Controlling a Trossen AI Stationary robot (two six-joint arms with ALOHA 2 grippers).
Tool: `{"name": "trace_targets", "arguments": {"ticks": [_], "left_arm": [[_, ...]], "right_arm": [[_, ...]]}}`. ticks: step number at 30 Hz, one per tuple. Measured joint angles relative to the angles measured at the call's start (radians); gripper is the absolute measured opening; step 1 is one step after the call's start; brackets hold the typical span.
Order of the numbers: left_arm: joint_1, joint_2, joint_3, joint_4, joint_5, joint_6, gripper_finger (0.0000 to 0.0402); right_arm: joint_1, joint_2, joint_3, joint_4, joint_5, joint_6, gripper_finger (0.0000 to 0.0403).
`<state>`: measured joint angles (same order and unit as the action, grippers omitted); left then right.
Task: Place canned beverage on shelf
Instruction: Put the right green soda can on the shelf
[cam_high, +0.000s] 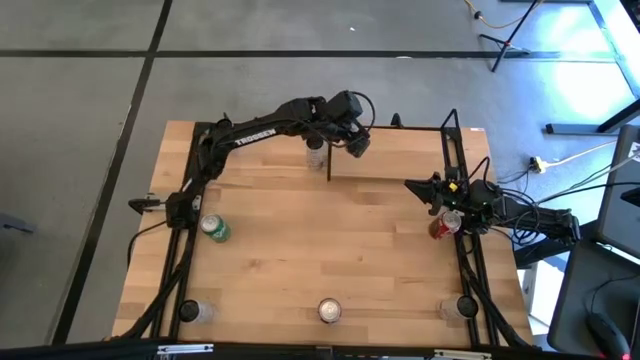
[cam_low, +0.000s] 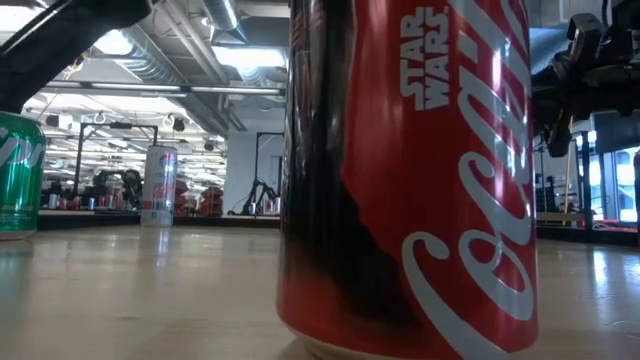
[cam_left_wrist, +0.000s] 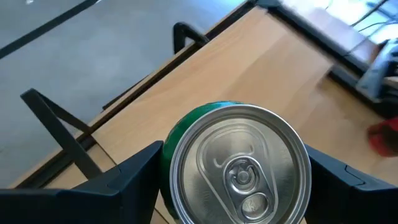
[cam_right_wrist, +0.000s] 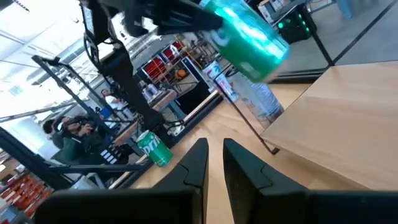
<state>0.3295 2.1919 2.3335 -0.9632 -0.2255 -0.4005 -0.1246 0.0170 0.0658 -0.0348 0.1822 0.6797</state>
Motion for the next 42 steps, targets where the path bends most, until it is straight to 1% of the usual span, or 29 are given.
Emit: {"name": "trace_targets", "arguments": {"ticks": [6, 10, 12, 17, 21, 33, 42], "left_arm": [[0.012, 0.057, -0.004, 0.026, 0.019, -0.003, 0.0283], [0.009, 0.094, -0.004, 0.010, 0.028, -0.014, 0.0284], [0.010, 0.112, -0.004, 0.000, 0.017, -0.017, 0.0284], [0.011, 0.116, -0.003, 0.007, -0.005, -0.017, 0.0285], [0.013, 0.130, -0.004, -0.020, -0.010, -0.019, 0.0285], [0.018, 0.133, -0.004, -0.014, -0.024, -0.031, 0.0286], [0.019, 0.133, -0.004, 0.024, -0.024, -0.011, 0.0304]], "right_arm": [[0.000, 0.000, 0.000, -0.002, 0.000, 0.000, 0.0040], [0.000, 0.000, 0.000, -0.008, -0.005, 0.000, 0.0040], [0.000, 0.000, 0.000, -0.012, -0.009, 0.000, 0.0040], [0.000, 0.000, 0.000, -0.024, -0.017, 0.002, 0.0040], [0.000, 0.000, 0.000, -0.024, -0.017, 0.003, 0.0040], [0.000, 0.000, 0.000, -0.029, -0.016, 0.004, 0.0040], [0.000, 0.000, 0.000, -0.029, -0.017, 0.004, 0.0040]]}}
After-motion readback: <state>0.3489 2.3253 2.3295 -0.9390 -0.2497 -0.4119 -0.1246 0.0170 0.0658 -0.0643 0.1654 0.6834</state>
